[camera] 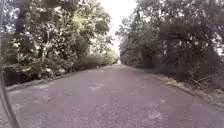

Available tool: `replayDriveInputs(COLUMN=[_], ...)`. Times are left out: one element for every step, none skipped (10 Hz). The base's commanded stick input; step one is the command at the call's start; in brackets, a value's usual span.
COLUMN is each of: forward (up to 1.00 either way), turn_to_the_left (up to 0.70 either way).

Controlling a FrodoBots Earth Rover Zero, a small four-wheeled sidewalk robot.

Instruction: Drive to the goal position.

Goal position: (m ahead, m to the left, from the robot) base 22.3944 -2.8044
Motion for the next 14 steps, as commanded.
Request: replayDriveInputs(forward=[0.05, 0.06, 0.06, 0.06, 0.06, 0.06, 0.06, 0.06, 0.05, 0.06, 0.06, 0.06, 0.06, 0.06], turn_to_the_left=[0.0, 0.0, 0.0, 0.0, 0.0, 0.0, 0.0, 0.0, 0.0, 0.0, 0.0, 0.0, 0.0, 0.0])
